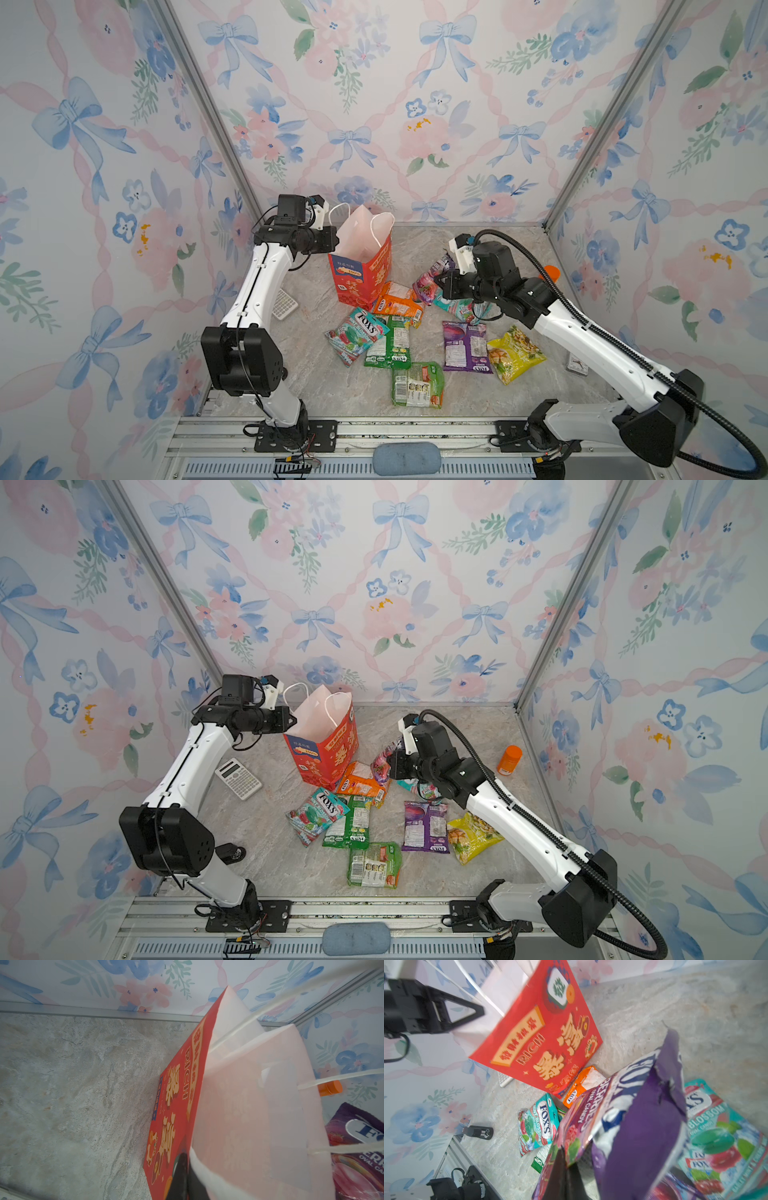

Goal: Place the snacks into the paper bag
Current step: 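Carry the purple packet with the right gripper over the held-open bag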

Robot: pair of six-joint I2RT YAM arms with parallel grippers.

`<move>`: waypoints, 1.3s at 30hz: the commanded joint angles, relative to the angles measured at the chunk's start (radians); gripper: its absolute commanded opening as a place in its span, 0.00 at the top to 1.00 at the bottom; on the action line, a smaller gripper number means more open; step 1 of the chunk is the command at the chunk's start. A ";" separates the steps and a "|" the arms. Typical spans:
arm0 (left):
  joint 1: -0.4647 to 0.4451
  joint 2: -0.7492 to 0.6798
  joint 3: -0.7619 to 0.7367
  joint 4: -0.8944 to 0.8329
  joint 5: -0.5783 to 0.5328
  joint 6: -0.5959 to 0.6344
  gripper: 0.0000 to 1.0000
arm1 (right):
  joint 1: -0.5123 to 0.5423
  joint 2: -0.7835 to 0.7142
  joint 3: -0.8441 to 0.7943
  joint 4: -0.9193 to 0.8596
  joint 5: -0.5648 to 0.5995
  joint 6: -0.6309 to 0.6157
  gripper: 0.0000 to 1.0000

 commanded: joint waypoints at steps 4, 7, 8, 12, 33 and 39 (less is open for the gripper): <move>0.003 -0.006 -0.016 -0.020 0.037 -0.008 1.00 | 0.067 0.075 0.226 0.025 -0.050 -0.098 1.00; 0.003 0.002 -0.015 -0.020 0.043 -0.010 1.00 | 0.101 0.115 0.304 0.016 -0.076 -0.113 1.00; 0.004 0.004 -0.016 -0.019 0.045 -0.011 1.00 | 0.113 0.129 0.333 0.017 -0.082 -0.118 1.00; 0.004 0.006 -0.019 -0.020 0.044 -0.011 1.00 | 0.167 0.185 0.431 0.025 -0.110 -0.132 1.00; 0.003 0.002 -0.024 -0.019 0.051 -0.011 1.00 | 0.177 0.716 1.169 -0.228 -0.157 -0.243 1.00; 0.003 0.004 -0.025 -0.019 0.054 -0.013 1.00 | 0.132 0.744 1.174 -0.241 -0.133 -0.250 1.00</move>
